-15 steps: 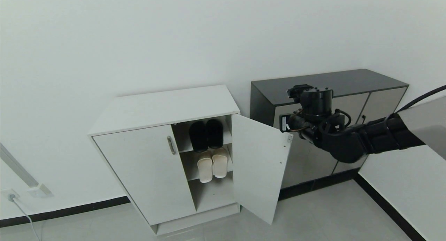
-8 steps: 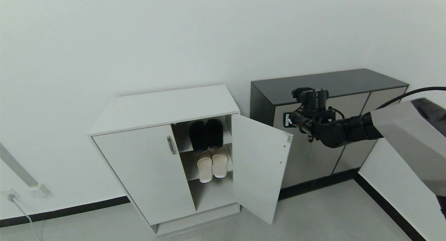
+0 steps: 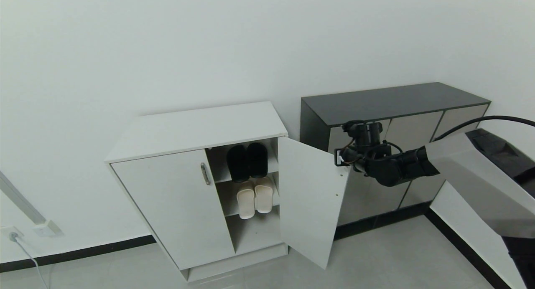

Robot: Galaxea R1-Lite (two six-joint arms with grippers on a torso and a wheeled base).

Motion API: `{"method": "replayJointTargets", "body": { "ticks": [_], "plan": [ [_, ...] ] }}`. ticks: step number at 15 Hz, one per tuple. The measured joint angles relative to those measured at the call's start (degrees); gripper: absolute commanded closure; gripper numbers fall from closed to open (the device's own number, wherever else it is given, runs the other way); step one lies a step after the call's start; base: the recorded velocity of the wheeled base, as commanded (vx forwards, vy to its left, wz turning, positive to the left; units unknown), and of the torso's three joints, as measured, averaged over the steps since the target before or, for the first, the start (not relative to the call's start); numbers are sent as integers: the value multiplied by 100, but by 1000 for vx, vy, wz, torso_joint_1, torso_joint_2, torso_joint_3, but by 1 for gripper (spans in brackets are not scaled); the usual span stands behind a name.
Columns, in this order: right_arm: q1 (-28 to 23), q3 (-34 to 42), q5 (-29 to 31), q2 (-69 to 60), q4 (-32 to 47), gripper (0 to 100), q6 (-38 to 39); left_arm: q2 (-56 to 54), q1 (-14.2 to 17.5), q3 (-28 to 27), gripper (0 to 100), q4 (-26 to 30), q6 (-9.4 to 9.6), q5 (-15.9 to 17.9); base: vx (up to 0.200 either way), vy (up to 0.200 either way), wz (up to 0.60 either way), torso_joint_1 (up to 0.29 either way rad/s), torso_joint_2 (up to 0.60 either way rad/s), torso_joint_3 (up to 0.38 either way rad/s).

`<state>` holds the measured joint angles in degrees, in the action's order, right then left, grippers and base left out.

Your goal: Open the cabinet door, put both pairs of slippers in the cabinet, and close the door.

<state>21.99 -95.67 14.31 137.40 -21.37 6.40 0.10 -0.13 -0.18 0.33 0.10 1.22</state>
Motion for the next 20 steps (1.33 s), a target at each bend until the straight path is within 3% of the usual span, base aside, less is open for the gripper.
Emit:
{"method": "replayJointTargets", "body": {
  "ticks": [6,12,20],
  "plan": [
    [223,262,2,-107,96,100,77,0,2,0,100,0,0,1,0,0,0,0,0,0],
    [1231,1420,-9,-862,38,100,332,0,0,0,100,0,0,0,0,0,0,0,0,0],
    [1747,2745,-57,-1612,-1011,100,101,0,2,0,100,2,-2,0,0,0,0,0,0,0]
  ]
}}
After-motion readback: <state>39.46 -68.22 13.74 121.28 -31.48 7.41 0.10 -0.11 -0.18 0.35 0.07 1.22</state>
